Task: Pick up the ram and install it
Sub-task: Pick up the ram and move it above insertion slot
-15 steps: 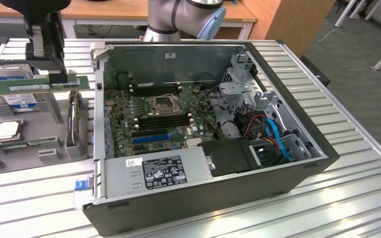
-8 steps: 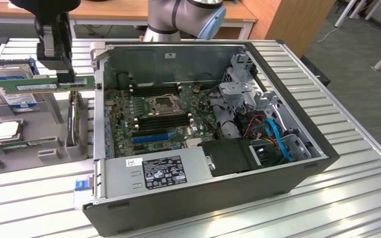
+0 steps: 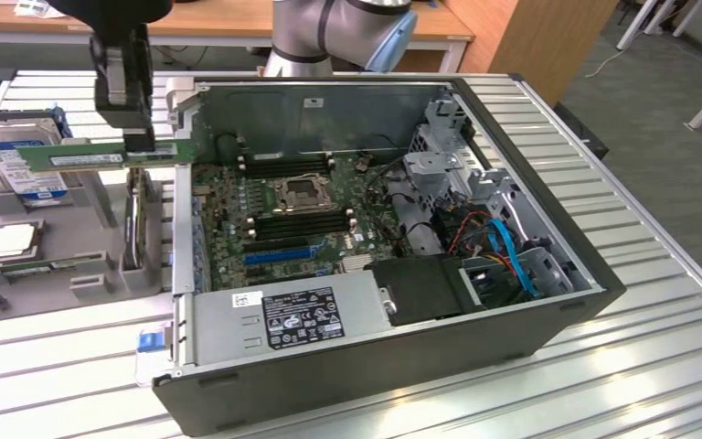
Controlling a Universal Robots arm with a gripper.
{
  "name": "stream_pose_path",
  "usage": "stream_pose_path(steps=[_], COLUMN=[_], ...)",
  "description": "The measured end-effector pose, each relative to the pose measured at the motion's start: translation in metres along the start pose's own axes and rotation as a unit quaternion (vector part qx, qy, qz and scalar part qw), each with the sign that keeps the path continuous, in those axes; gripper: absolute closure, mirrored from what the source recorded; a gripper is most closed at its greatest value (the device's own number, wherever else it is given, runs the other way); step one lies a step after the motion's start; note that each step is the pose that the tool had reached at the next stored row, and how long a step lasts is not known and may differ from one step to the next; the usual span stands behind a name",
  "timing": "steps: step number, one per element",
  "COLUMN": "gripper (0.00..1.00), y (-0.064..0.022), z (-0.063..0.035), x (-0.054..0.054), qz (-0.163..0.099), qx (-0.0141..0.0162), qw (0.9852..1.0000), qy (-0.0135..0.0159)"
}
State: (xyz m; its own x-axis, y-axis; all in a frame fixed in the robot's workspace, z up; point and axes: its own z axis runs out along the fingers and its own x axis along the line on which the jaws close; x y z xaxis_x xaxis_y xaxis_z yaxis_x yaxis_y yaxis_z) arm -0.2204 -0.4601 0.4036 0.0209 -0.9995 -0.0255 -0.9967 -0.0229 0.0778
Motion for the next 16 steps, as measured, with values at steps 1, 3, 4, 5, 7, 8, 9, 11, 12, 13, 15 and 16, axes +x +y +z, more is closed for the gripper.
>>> stream_pose_path(steps=[1, 3, 4, 5, 7, 8, 9, 11, 12, 13, 15, 16], gripper=[0.88, 0.88, 0.88, 0.88, 0.88, 0.88, 0.88, 0.88, 0.88, 0.88, 0.88, 0.88], y=[-0.0023, -0.0077, -0.0103, -0.0130, -0.0181, -0.0206, -0.0233, -0.0282, -0.0308, -0.0334, -0.0385, -0.0413], z=[-0.0002, -0.0006, -0.0008, -0.0010, -0.0014, -0.0016, -0.0019, -0.0022, -0.0024, -0.0026, -0.0030, -0.0032], x=[0.000, 0.000, 0.000, 0.000, 0.000, 0.000, 0.001, 0.001, 0.001, 0.001, 0.001, 0.001], qz=[0.000, 0.000, 0.000, 0.000, 0.000, 0.000, 0.000, 0.000, 0.000, 0.000, 0.000, 0.000], qx=[-0.0004, -0.0012, -0.0016, -0.0019, -0.0026, -0.0028, -0.0031, -0.0035, -0.0037, -0.0039, -0.0042, -0.0044], qw=[1.0000, 1.0000, 1.0000, 1.0000, 1.0000, 1.0000, 1.0000, 1.0000, 1.0000, 1.0000, 1.0000, 1.0000], qy=[0.0000, -0.0001, -0.0001, -0.0001, -0.0001, 0.0000, 0.0000, 0.0000, -0.0001, -0.0001, -0.0001, -0.0001])
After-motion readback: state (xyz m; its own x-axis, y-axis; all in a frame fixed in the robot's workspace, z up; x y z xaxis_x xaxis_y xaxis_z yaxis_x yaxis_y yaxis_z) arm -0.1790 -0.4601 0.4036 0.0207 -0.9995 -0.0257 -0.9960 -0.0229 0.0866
